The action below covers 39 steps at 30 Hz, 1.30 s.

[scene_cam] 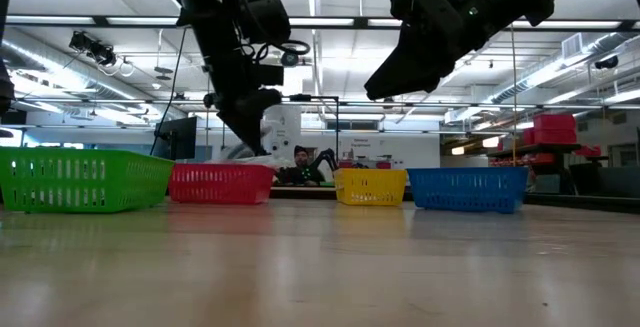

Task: Pick & Place Travel size toiletries
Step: Put the blue toothbrush into the red bin, then put the silver nail cutter into the blue bin

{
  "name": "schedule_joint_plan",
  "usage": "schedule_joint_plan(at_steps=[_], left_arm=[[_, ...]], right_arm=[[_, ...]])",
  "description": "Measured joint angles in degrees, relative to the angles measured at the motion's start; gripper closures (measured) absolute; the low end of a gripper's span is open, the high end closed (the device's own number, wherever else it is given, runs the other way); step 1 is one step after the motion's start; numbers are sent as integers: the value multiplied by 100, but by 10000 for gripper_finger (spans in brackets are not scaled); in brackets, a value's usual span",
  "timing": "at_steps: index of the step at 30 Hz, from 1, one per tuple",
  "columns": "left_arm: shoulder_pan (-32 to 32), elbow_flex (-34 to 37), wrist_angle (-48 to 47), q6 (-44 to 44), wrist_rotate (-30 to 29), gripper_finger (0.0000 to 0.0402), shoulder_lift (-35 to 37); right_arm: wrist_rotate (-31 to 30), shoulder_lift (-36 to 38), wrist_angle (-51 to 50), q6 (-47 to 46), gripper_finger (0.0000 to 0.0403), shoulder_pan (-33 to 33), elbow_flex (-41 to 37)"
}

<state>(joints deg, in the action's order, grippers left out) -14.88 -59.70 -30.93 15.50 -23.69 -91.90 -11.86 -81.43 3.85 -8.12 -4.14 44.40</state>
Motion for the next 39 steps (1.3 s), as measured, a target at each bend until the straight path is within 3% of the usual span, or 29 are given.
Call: schedule_joint_plan(at_steps=[11, 20, 31, 39], left_arm=[[13, -17, 67, -94, -56, 244, -4], [292, -819, -653, -124, -5, 231, 12], [1479, -1174, -877, -326, 540, 235, 81], [2617, -1172, -862, 213, 557, 235, 81]], right_arm=[[0, 0, -22, 0, 252, 0, 0], [0, 0, -3, 0, 252, 0, 0], [42, 0, -70, -349, 252, -15, 0], [895, 0, -1043, -1140, 253, -20, 0]])
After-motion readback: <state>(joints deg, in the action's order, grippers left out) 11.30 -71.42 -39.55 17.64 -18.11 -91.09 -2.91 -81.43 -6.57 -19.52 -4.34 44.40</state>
